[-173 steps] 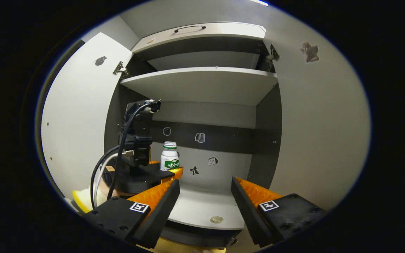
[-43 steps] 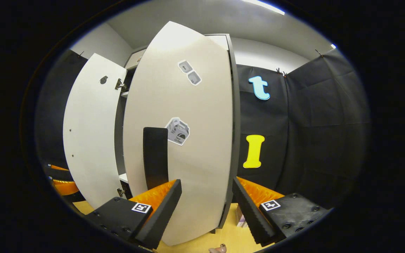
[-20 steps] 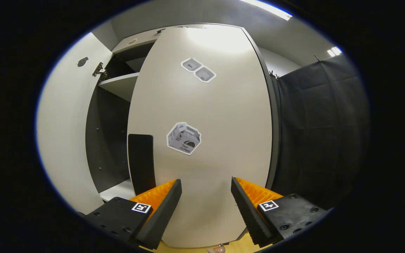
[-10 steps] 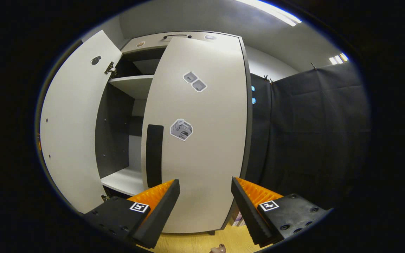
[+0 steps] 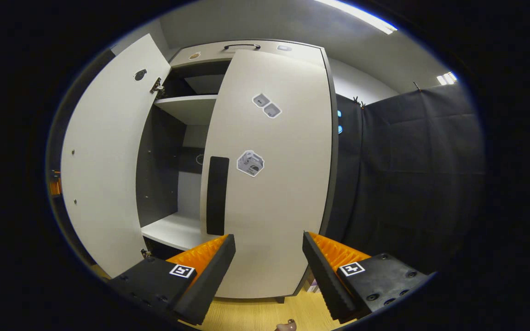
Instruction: Grasp the bottle in the cabinet with the left hand and place it on the coaster, then close the right door with the right hand and the left door with the left hand.
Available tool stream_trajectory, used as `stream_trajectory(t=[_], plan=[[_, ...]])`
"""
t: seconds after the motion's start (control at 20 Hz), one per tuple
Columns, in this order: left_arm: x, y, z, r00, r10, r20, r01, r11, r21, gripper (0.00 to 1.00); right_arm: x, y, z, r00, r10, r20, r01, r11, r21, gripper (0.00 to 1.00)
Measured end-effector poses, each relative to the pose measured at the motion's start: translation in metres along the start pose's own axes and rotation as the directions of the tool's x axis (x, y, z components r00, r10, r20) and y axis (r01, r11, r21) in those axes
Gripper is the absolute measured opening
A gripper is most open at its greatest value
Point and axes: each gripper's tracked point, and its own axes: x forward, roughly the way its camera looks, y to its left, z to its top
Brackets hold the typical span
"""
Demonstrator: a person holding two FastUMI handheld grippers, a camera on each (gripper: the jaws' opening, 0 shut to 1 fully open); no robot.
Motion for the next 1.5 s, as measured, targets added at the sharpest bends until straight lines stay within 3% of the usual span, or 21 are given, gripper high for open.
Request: stream_trajectory(t=[0.25,0.3,0.5,0.7,1.05,1.35,1.4,1.5], plan=[[0.008,-0.063,-0.001,0.997,-0.077,0.001,0.077,0.997,-0.003,0.93,0.014,-0.009,0.012,0.998,0.05,0.034,-0.05,0.998,0.027,0.98],[0.011,-0.076,-0.002,0.996,-0.089,0.002,0.089,0.996,-0.017,0.89,0.016,-0.013,0.012,0.998,0.057,0.033,-0.058,0.998,0.032,0.97],[0.027,-0.133,0.002,0.984,-0.175,0.031,0.177,0.977,-0.115,0.93,0.027,-0.036,0.011,0.997,0.066,0.03,-0.067,0.997,0.029,0.97],[0.036,-0.165,0.003,0.983,-0.179,0.025,0.181,0.981,-0.067,0.92,0.03,-0.054,0.006,0.997,0.075,0.016,-0.076,0.996,0.044,0.97],[0.027,-0.175,0.002,0.987,-0.162,0.008,0.162,0.986,-0.046,0.94,0.028,-0.055,0.001,0.993,0.118,0.004,-0.118,0.991,0.067,0.98],[0.017,-0.174,0.001,0.988,-0.153,-0.005,0.152,0.988,-0.024,0.97,0.019,-0.034,0.004,0.984,0.177,0.015,-0.178,0.981,0.081,0.98],[0.015,-0.174,0.0,0.988,-0.152,-0.013,0.152,0.988,-0.019,0.92,0.021,-0.03,0.005,0.982,0.189,0.019,-0.189,0.979,0.074,0.97],[0.007,-0.177,-0.002,0.989,-0.149,-0.017,0.149,0.989,-0.015,0.97,0.023,-0.023,0.003,0.977,0.21,0.017,-0.211,0.976,0.059,0.97]])
